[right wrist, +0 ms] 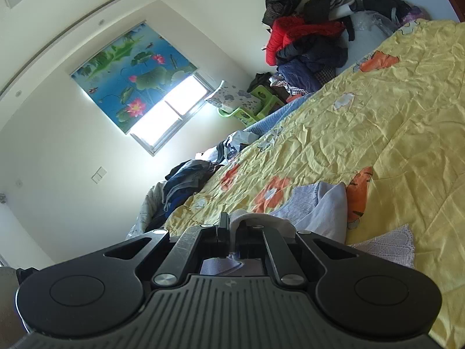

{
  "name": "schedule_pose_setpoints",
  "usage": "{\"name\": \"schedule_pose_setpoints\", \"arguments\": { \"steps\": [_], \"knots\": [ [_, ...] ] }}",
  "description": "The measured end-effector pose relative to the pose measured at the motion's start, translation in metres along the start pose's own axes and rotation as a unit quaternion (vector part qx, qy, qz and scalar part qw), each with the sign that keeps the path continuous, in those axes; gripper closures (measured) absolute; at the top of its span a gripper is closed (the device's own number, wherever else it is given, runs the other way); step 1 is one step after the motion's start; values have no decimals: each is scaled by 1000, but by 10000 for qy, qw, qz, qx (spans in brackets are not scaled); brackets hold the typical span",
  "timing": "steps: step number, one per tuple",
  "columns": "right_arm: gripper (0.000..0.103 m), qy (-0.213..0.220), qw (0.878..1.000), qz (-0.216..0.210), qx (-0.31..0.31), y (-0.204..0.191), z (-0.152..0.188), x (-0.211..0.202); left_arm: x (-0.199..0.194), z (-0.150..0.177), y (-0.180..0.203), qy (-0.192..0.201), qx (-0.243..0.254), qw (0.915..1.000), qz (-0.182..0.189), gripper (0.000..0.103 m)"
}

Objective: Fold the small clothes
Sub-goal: 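Lift the held hem with both grippers and fold it over toward the collar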

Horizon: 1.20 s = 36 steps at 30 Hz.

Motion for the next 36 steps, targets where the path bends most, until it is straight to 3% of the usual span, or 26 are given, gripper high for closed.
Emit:
{"name": "schedule_pose_setpoints", "arguments": {
  "steps": [10, 20, 27, 32, 34, 36],
  "knots": [
    [94, -62, 9992, 297, 264, 26, -11, 45, 52, 0, -23, -346, -252, 9990, -161, 99],
    [94, -295, 9972, 493, 475, 48, -10, 83, 78, -3, -45, -458, -691, 9964, -193, 99],
    [94, -444, 9952, 636, 591, 58, -13, 103, 101, -3, -62, -763, -1177, 9899, -183, 99],
    [81, -686, 9926, 683, 729, 67, -10, 115, 111, 5, -76, -967, -1637, 9816, -160, 99],
    [68, -822, 9919, 652, 716, 68, -9, 121, 113, 5, -80, -972, -1831, 9783, -58, 99],
    [67, -959, 9909, 625, 712, 67, -7, 126, 114, 5, -84, -990, -2090, 9729, 70, 99]
  ]
}}
Point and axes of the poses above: each gripper's, at about its wrist camera, not at the fingertips, and x roughly the way its jaws point, y to its right, z to its underside, the point moved 9 cm from there along x, roughly the way its jaws point, and after that the axes turned 8 degrees about z, right-handed, at the moved point
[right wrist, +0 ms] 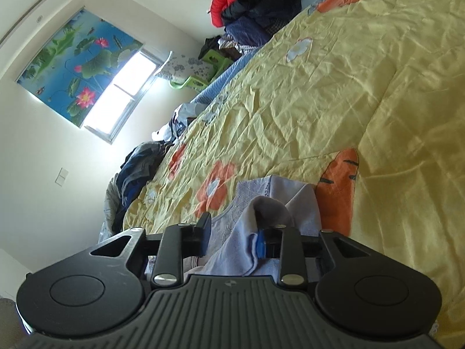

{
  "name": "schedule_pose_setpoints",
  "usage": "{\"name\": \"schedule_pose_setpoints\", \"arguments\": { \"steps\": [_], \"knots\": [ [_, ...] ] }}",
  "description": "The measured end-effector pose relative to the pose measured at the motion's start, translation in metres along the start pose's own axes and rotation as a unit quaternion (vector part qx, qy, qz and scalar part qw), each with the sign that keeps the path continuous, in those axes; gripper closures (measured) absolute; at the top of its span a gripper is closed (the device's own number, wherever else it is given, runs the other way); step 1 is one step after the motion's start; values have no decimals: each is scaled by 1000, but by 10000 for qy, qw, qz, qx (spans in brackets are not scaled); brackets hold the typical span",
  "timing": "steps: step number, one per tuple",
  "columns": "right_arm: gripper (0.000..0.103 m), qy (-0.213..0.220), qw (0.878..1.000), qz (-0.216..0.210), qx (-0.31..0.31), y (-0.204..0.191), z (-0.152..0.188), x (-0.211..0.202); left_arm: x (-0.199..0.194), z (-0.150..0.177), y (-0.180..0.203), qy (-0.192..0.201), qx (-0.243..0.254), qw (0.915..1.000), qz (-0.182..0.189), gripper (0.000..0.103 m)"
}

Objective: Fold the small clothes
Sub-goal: 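Lift the held hem with both grippers and fold it over toward the collar, then open both grippers to release the hem onto the sweater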

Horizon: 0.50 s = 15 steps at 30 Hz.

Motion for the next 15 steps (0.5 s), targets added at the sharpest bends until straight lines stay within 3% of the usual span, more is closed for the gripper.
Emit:
{"name": "schedule_pose_setpoints", "arguments": {
  "steps": [3, 8, 10, 15],
  "knots": [
    [67, -292, 9995, -66, 59, -3, 2, 8, -1, -3, -4, -88, -407, 9986, 319, 98],
    [46, -1027, 9940, -364, 79, -17, 11, 23, 0, -8, -12, -304, -1033, 9926, 556, 98],
    [36, -1103, 9916, -606, 304, -22, 7, 25, 1, -14, -15, -292, -1353, 9879, 703, 98],
    [34, -949, 9885, -833, 832, -22, -14, 35, 7, -26, -30, -20, -2205, 9713, 895, 97]
  ]
}}
Point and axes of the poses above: each gripper's, at about its wrist camera, not at the fingertips, and x roughly the way its jaws point, y to its right, z to its underside, the point moved 9 cm from there along x, roughly the way its jaws point, and after that the axes turned 8 degrees about z, right-handed, at the moved point
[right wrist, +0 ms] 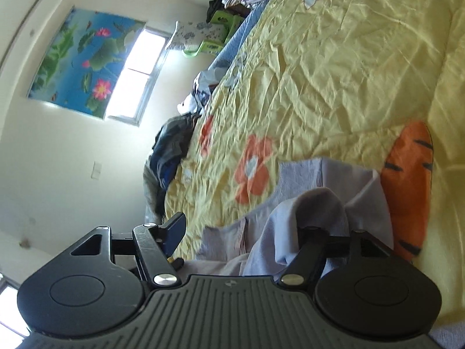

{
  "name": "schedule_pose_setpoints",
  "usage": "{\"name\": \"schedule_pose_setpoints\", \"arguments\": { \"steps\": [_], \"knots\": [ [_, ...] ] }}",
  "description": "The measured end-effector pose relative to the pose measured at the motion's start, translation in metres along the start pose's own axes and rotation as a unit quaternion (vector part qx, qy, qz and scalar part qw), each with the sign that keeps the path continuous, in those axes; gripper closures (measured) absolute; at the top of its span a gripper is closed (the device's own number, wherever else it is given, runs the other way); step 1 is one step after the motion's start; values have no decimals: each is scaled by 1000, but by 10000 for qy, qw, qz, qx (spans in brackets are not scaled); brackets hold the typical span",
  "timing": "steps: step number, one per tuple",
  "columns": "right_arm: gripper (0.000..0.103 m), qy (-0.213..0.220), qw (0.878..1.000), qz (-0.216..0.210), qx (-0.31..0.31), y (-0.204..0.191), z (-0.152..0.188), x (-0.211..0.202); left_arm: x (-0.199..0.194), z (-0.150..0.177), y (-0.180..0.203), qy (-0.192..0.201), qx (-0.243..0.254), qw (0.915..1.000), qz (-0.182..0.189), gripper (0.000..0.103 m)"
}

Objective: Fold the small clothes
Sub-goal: 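Open both grippers to release the hem onto the sweater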

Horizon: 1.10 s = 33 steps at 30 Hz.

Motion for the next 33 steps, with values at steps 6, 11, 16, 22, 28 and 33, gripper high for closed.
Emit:
{"name": "schedule_pose_setpoints", "arguments": {
  "steps": [6, 11, 16, 22, 28, 33],
  "knots": [
    [32, 273, 9961, -247, 802, 20, -16, 0, 5, -2, -17, -61, -717, 9973, 114, 80],
    [22, 303, 9905, -576, 1211, 28, -18, -4, -1, -13, -11, 161, -1078, 9926, 543, 38],
    [14, -210, 9949, -350, 927, 16, -12, 5, 4, -18, 2, 150, -1027, 9930, 559, 38],
    [13, -238, 9933, -727, 871, -7, -10, 2, 10, -27, -5, 401, -1470, 9865, 601, 38],
    [10, 728, 9889, -593, 1151, 9, -39, -10, 4, -34, -17, 643, -1630, 9832, 507, 38],
    [10, 898, 9906, -254, 996, 22, -37, -10, -5, -40, -10, 760, -1397, 9860, 493, 35]
  ]
}}
Point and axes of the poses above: each gripper's, at about its wrist camera, not at the fingertips, and x roughly the way its jaws point, y to its right, z to its underside, the point moved 9 cm from there along x, roughly the way its jaws point, and after that the axes turned 8 degrees about z, right-handed, at the moved point
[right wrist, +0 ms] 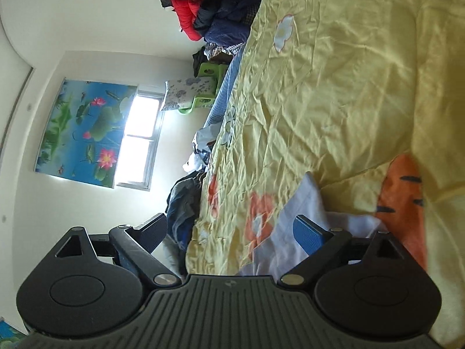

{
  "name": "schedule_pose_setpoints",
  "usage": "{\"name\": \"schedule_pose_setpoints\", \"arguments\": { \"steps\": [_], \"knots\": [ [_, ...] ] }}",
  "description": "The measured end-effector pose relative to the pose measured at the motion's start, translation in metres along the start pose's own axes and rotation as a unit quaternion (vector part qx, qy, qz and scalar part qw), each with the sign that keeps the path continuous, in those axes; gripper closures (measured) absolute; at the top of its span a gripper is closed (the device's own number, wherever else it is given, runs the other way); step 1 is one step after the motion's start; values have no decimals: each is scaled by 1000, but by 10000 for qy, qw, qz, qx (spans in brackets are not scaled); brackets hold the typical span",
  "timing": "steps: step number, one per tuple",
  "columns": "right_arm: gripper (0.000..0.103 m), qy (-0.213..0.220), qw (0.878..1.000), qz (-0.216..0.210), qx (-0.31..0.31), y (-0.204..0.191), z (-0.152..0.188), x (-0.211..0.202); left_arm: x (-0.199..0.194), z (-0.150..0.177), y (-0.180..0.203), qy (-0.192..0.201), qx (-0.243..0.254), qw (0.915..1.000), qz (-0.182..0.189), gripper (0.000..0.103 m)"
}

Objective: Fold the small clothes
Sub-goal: 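Open both grippers to release the hem onto the sweater, then press the folded sweater flat with both grippers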

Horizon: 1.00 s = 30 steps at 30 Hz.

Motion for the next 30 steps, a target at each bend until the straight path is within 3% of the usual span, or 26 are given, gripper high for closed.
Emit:
{"name": "schedule_pose_setpoints", "arguments": {
  "steps": [2, 4, 7, 9, 11, 15, 16, 19, 25, 27, 30],
  "knots": [
    [10, -4, 9999, 26, -126, -2, 4, -1, -2, 3, 4, 7, 216, 9997, -64, 32],
    [9, -156, 9988, -50, -456, -11, 18, -1, -5, 13, 10, -83, 789, 9963, -340, 32],
    [9, -522, 9905, 72, -1267, -26, 51, 2, -8, 40, 14, -288, 1839, 9794, -780, 29],
    [8, -770, 9762, 358, -1998, -32, 79, 1, -13, 64, 11, -423, 2652, 9563, -1159, 28],
    [8, -882, 9526, 847, -2784, -30, 105, -1, -22, 84, 5, -407, 3298, 9317, -1463, 28],
    [8, -688, 8875, 1700, -4228, -28, 144, -14, -43, 125, -4, -227, 4628, 8657, -1895, 28],
    [7, -618, 8719, 1856, -4489, -27, 151, -19, -46, 135, -7, -215, 4944, 8457, -1998, 28],
    [7, -489, 8351, 2173, -5030, -24, 165, -32, -52, 157, -17, -208, 5562, 7977, -2323, 28],
    [3, -519, 7748, 2462, -5800, -3, 192, -55, -66, 181, -33, 62, 6113, 7413, -2769, 28],
    [2, -452, 7606, 2527, -5963, -3, 200, -60, -69, 186, -37, 111, 6163, 7353, -2817, 28],
    [1, -417, 7574, 2585, -5981, -4, 209, -66, -72, 194, -42, 207, 6279, 7220, -2900, 28]
  ]
}}
Point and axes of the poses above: each gripper's, at about its wrist camera, not at the fingertips, and x roughly the way its jaws point, y to its right, z to its underside, the point moved 9 cm from there along x, roughly the way its jaws point, and after that the axes turned 8 degrees about z, right-handed, at the moved point
